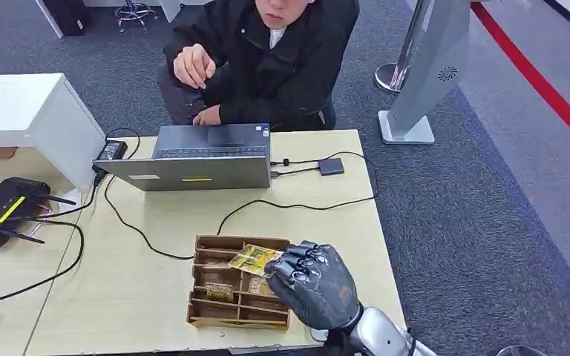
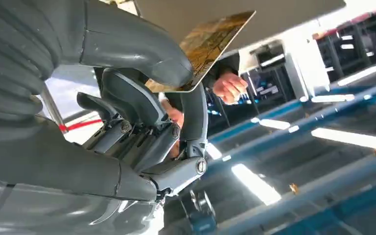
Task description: Pass the card to the sensor for recognition and then transmit it.
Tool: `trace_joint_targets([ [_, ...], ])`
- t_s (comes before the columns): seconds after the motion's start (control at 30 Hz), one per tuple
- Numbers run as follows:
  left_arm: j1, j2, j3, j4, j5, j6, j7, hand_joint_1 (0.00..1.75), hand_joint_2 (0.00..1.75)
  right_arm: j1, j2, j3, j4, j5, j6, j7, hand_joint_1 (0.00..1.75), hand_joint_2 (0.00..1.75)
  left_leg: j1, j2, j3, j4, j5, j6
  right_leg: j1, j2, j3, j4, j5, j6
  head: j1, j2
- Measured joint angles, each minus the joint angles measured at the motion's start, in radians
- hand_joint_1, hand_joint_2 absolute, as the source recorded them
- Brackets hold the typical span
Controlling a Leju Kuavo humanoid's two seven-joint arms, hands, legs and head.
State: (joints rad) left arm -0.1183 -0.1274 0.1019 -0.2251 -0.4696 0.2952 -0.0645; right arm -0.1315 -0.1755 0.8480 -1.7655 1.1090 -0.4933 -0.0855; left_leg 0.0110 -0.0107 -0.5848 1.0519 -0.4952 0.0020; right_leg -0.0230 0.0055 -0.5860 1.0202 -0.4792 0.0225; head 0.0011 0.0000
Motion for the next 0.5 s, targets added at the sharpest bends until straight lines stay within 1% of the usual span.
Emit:
trace_joint_targets([
  [0.23, 0.007, 0.000, 0.008, 0.000, 0.000, 0.002, 0.000, 0.00, 0.00, 0.003, -0.008, -0.017, -0.033, 0.021, -0.032, -0.002, 1.75, 1.75, 0.000, 0.000, 0.000, 0.000, 0.000, 0.000, 0.000, 0.000, 0.000, 0.000, 0.000, 0.000, 0.000, 0.000],
  [0.5, 0.007, 0.000, 0.014, 0.000, -0.007, 0.004, 0.000, 0.00, 0.00, -0.019, -0.009, -0.062, -0.050, 0.064, -0.036, 0.043, 1.75, 1.75, 0.000, 0.000, 0.000, 0.000, 0.000, 0.000, 0.000, 0.000, 0.000, 0.000, 0.000, 0.000, 0.000, 0.000],
])
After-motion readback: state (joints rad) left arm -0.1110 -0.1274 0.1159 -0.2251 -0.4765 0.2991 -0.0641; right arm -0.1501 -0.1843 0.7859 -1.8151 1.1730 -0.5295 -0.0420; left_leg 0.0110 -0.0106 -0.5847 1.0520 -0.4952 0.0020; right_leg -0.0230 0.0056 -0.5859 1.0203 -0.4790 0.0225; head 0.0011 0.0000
